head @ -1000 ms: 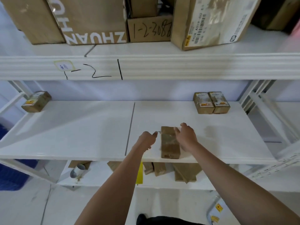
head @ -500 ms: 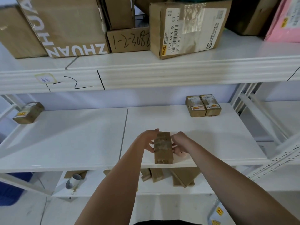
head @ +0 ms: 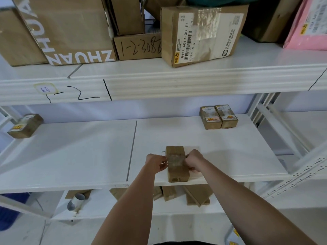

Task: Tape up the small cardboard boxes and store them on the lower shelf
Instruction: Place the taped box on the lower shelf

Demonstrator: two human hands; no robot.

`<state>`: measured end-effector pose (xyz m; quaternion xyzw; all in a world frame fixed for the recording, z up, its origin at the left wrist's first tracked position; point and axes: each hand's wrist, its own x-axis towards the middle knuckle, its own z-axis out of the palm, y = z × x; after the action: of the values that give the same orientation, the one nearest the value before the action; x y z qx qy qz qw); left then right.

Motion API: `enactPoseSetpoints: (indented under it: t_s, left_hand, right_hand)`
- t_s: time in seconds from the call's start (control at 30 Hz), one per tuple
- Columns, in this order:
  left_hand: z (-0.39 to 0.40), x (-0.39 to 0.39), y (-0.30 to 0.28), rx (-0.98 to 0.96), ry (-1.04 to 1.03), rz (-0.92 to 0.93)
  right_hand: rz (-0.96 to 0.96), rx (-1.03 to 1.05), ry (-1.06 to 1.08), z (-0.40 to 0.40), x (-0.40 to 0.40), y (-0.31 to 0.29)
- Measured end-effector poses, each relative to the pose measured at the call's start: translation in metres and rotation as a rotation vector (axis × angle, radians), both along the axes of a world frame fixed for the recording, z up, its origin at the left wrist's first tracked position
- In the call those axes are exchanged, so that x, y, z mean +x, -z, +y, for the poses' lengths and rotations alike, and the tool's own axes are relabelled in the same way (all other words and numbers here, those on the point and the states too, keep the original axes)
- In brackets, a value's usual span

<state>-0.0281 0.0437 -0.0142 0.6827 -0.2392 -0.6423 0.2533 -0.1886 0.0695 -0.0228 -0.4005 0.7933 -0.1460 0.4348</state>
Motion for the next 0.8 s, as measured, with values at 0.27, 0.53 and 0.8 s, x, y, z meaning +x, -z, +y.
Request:
enactPoseSetpoints:
  t_s: [0.27,0.53,0.8]
  left_hand:
    - [0.017,0.000,0.006,0.098,-0.130,0.187]
    - [0.021,-0.011,0.010,0.180,-0.210,0.172]
    - [0.010,-0.014,-0.008,0.105,-0.282,0.306]
  right_hand:
    - [0.025,-0.018,0.011,0.000,-0.002,0.011]
    - [-0.136,-0.028,0.109,-0.001,-0.002,0.012]
    - [-0.132,-0.208,0.119,0.002,-0.002,-0.004]
